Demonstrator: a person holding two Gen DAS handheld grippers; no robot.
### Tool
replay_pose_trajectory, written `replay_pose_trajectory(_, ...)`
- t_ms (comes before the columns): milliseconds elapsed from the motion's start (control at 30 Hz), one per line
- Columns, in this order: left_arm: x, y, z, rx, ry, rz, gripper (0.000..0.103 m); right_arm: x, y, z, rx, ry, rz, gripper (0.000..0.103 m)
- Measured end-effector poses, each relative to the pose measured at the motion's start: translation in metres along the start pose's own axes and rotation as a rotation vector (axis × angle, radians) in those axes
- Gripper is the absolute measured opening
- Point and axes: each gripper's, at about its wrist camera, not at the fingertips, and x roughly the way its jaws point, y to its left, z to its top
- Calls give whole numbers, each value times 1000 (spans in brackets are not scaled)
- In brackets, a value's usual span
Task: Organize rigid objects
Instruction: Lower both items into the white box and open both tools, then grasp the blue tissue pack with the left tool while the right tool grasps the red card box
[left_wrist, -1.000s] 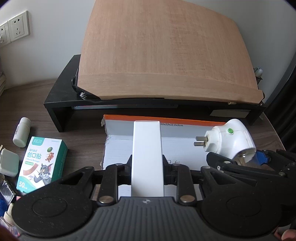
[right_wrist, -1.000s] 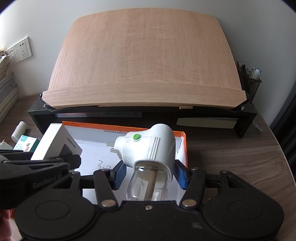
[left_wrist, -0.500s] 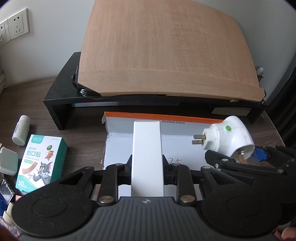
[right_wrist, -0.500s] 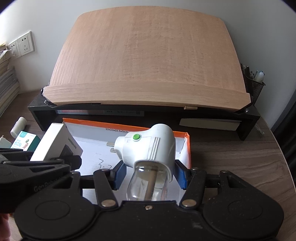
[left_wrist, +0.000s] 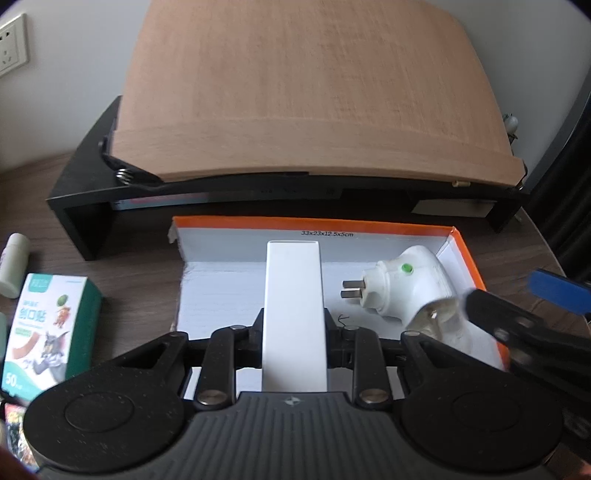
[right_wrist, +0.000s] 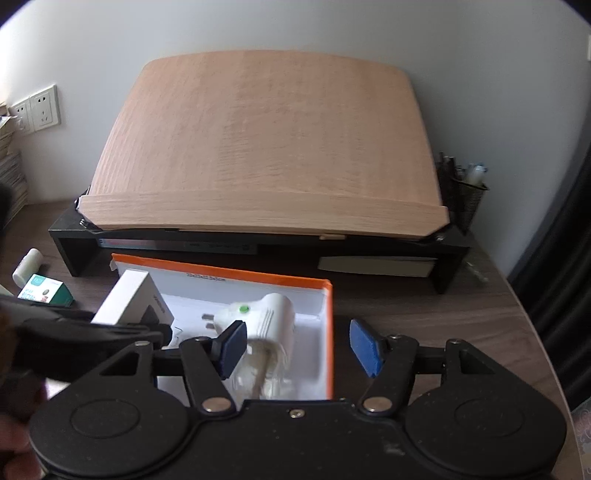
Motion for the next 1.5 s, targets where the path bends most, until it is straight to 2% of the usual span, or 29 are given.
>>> replay_pose_trajectory(100, 9, -1, 3, 3, 2, -27, 30, -12, -4, -5, 23, -8, -4, 76)
replay_pose_trajectory(133, 8, -1, 4, 2, 1, -33, 35, -16, -5, -6, 27, -11, -6, 76)
replay_pose_trajectory(167, 6, 0, 4, -1, -2, -42, 46, -20, -4, -8, 28, -16, -12, 77)
replay_pose_trajectory(200, 3, 1, 4, -3, -14, -45, 52, -24, -4, -9, 27, -20, -18, 77)
replay_pose_trajectory(467, -43, 22, -9, -35, -52, -41, 64, -51, 11, -17, 56, -36, -28, 77)
replay_pose_trajectory(900, -121, 71, -58, -88, -98, 27, 69, -88, 75, -33, 49, -16, 75, 78)
replay_pose_trajectory(1500, -172, 158, -100, -180, -134, 134, 69, -103, 171, -47, 1, 18, 244, 78)
